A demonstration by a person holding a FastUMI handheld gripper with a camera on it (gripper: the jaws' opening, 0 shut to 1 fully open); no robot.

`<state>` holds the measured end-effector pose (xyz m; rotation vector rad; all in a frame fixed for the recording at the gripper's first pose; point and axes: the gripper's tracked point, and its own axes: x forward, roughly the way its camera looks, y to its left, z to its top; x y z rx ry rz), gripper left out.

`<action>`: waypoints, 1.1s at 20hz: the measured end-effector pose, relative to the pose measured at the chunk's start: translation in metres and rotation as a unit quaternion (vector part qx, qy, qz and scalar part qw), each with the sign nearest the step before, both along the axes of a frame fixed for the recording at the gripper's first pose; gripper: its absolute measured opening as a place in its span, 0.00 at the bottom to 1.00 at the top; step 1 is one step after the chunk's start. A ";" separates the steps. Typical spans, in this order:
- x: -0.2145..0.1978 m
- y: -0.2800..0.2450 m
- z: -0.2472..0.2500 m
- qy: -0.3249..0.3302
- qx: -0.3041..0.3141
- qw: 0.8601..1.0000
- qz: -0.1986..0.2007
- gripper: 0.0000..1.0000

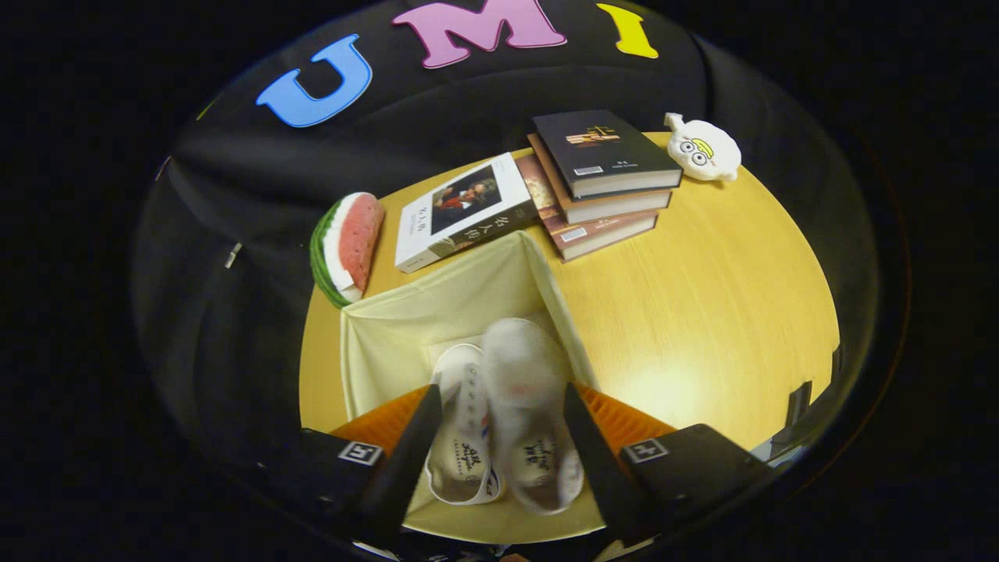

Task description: Open the storage box then place both shoes into the box .Put the left shoe in first, then the right shoe, with the right side of both shoes facing outward in a uniform manner.

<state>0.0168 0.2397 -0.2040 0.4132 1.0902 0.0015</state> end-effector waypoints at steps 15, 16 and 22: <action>0.022 -0.144 0.128 -0.237 -0.042 0.971 -0.013 0.99; 0.023 -0.159 0.136 -0.250 -0.049 0.967 -0.017 0.99; 0.016 -0.249 0.179 -0.319 -0.091 0.943 -0.043 0.99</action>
